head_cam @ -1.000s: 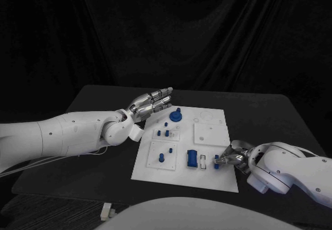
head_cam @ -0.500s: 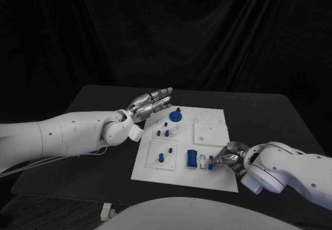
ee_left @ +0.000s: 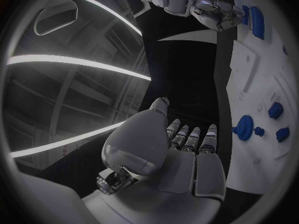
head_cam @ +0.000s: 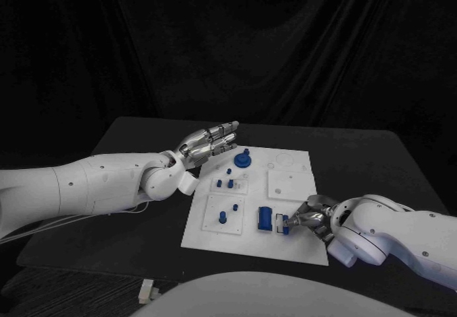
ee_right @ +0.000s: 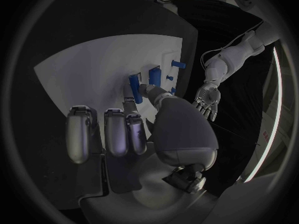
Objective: Assemble the parts on the task board
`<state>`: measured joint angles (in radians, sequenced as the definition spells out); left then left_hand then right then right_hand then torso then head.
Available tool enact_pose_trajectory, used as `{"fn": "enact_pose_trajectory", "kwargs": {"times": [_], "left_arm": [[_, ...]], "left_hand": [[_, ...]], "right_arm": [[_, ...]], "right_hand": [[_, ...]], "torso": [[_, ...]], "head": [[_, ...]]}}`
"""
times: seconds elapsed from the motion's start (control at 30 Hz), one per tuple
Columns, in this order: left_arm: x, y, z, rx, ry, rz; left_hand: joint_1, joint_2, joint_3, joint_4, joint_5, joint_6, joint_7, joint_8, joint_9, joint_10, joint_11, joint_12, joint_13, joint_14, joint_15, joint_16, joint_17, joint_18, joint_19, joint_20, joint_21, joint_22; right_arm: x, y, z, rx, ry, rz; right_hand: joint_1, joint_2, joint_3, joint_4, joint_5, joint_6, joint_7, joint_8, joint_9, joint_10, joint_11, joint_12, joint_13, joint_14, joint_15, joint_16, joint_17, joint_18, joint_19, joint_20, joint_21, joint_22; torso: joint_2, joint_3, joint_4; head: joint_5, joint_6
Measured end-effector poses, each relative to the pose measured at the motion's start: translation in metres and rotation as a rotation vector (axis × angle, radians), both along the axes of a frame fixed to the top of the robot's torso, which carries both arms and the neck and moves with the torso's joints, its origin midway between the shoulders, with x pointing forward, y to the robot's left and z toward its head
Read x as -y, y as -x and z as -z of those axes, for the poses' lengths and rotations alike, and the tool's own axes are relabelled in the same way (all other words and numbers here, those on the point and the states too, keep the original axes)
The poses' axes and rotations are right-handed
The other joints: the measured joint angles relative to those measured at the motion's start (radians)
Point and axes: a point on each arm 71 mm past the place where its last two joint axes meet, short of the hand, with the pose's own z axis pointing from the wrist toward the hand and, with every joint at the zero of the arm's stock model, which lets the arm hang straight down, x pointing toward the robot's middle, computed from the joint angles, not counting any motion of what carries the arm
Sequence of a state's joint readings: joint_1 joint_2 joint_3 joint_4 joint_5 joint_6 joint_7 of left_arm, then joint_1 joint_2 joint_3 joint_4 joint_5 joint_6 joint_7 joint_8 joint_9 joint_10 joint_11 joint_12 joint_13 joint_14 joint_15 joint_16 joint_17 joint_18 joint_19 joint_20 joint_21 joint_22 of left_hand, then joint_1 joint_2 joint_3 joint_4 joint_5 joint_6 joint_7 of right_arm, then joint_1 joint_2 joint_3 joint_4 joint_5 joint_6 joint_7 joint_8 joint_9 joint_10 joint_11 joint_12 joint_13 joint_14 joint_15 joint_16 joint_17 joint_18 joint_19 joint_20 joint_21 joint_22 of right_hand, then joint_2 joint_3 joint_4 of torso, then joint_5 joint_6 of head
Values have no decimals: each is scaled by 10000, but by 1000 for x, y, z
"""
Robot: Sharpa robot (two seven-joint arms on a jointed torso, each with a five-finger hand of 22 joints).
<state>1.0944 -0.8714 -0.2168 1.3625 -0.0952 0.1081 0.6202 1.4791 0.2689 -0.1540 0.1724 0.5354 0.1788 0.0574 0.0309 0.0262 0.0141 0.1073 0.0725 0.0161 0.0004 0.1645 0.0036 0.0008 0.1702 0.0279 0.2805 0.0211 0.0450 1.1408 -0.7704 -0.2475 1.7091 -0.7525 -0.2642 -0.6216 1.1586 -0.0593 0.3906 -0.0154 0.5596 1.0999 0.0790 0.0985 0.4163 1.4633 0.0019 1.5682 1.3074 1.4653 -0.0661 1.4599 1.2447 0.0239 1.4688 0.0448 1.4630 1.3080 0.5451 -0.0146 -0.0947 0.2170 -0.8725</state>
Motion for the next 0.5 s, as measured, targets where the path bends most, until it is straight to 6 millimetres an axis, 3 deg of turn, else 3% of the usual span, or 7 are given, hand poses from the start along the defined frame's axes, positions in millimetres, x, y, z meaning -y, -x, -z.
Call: {"fn": "enact_pose_trajectory", "kwargs": {"times": [0.5], "left_arm": [[1,0,1,-51,-6,49]], "left_hand": [[0,0,0,0,0,-37,36,0,0,0,0,11,-1,0,0,0,2,1,0,0,0,-1]], "right_arm": [[-6,-2,0,-13,64,-331]], "right_hand": [[-102,31,0,0,-116,4,-4,-9,8,2,2,0,0,0,1,0,5,0,0,0,0,-1]], "torso": [[4,0,-1]], "head": [[30,0]]}}
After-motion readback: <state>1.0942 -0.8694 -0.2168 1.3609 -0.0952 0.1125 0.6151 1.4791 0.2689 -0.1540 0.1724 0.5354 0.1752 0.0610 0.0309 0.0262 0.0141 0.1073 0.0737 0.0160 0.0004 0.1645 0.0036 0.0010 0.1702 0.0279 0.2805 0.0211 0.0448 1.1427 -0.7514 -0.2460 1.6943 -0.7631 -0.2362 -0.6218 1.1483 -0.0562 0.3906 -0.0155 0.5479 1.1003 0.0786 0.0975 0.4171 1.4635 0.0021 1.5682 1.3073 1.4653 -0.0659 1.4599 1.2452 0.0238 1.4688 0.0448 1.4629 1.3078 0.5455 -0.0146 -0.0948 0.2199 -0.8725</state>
